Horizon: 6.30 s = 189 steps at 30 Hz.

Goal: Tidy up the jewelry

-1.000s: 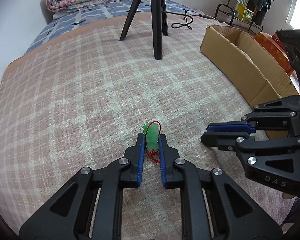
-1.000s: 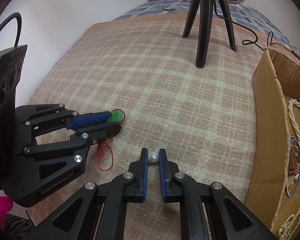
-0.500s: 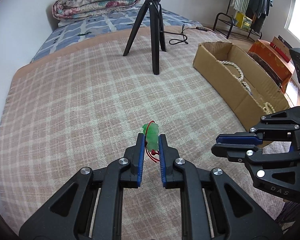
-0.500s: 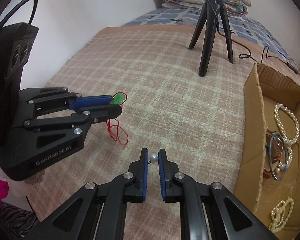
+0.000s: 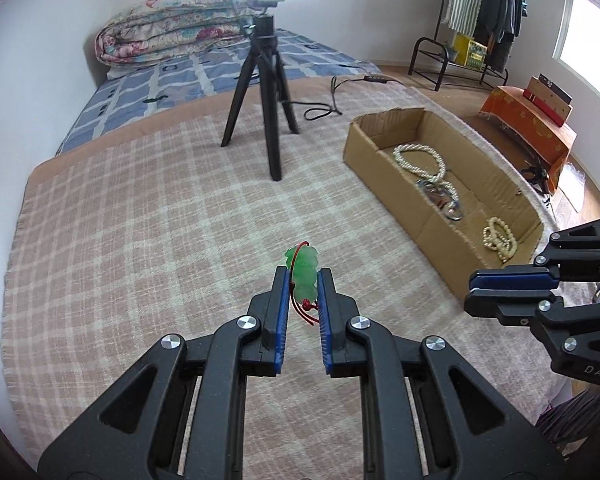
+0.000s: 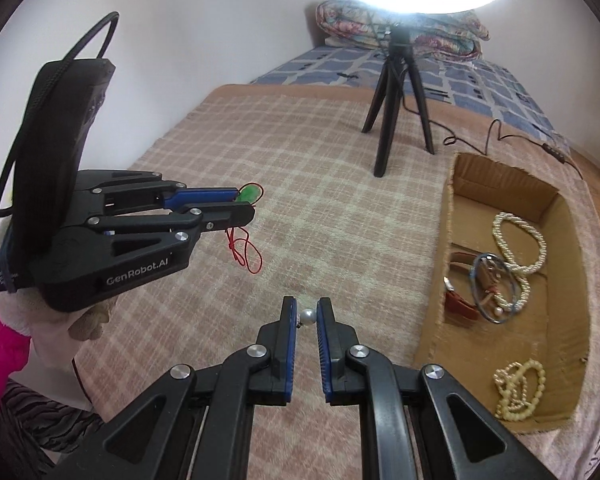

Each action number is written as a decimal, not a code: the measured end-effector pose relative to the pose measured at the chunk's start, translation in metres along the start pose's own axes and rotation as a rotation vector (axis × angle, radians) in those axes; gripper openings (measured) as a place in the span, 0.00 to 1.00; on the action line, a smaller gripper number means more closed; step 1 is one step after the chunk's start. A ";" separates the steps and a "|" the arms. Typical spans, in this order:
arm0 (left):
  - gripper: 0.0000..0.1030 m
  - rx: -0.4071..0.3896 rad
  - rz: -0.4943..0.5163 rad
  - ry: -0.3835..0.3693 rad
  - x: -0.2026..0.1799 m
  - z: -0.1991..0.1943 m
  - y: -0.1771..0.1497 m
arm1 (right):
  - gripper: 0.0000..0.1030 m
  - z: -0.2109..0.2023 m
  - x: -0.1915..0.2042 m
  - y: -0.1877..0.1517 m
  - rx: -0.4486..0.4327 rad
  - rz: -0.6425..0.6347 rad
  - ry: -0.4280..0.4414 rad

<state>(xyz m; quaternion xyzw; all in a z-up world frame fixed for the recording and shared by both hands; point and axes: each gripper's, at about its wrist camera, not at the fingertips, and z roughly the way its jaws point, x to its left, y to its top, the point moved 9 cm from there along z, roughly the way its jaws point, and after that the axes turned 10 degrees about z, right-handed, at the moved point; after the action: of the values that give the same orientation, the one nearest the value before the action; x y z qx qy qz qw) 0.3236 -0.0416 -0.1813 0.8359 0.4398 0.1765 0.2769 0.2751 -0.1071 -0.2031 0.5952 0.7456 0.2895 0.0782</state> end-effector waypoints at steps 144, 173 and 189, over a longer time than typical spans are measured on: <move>1.00 -0.227 -0.014 0.175 -0.106 -0.169 -0.020 | 1.00 -0.200 -0.078 -0.026 -0.496 0.185 -0.311; 1.00 -0.202 -0.017 0.211 -0.097 -0.172 -0.026 | 1.00 -0.189 -0.071 -0.028 -0.487 0.177 -0.316; 1.00 -0.205 -0.022 0.208 -0.097 -0.173 -0.024 | 1.00 -0.188 -0.072 -0.030 -0.484 0.179 -0.315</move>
<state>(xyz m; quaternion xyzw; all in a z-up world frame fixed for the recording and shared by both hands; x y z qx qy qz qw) 0.1610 -0.0580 -0.0653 0.7756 0.4549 0.3033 0.3154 0.1837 -0.2416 -0.0810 0.6603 0.5782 0.3684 0.3066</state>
